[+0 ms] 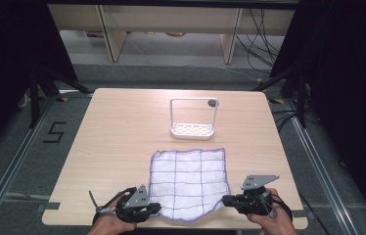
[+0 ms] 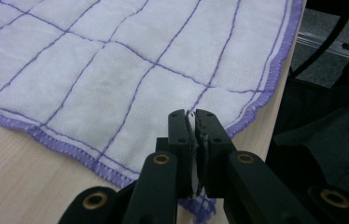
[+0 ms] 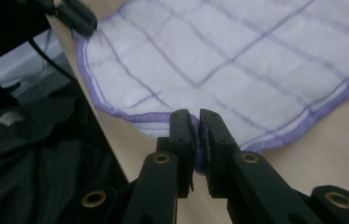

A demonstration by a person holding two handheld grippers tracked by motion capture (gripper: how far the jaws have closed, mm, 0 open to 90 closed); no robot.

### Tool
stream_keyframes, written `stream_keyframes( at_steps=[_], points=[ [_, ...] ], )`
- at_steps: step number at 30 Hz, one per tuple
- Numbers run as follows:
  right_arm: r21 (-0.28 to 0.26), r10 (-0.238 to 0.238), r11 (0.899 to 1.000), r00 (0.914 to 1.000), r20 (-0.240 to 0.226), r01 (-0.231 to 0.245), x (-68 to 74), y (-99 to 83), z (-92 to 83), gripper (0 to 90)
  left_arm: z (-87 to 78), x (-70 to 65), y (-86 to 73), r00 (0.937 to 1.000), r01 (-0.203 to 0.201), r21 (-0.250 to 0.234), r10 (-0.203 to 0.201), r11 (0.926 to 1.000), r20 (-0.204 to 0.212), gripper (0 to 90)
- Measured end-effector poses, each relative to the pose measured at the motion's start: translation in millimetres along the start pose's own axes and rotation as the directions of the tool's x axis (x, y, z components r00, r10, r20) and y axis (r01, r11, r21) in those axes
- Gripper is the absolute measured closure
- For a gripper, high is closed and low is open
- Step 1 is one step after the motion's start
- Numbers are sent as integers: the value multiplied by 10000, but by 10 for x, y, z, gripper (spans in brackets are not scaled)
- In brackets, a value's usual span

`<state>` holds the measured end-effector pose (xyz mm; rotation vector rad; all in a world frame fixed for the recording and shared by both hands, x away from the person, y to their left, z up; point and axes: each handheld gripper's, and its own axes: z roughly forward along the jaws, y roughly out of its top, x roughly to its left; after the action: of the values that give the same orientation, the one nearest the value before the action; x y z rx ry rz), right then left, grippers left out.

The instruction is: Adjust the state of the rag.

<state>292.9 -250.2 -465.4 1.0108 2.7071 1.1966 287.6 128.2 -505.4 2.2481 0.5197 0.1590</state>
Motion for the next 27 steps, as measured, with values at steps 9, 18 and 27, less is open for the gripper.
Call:
stream_keyframes(
  at_steps=[9, 18, 27],
  points=[
    [535, 481, 9973, 9979, 428, -504, -7, -172, 5, 659, -56, 64, -15, 9965, 758, -453, -741, 9961, 387, 637],
    [-660, 553, 9969, 9761, 2101, -423, -394, 309, 37, 551, -111, 552, 150, 9818, 1253, -1034, -1383, 9867, -1299, 553],
    [-632, 928, 9951, 9419, 3227, -764, -955, 726, 376, 506, 12, 1146, 247, 9477, 1967, -1077, -2172, 9745, -2341, 512]
  ],
)
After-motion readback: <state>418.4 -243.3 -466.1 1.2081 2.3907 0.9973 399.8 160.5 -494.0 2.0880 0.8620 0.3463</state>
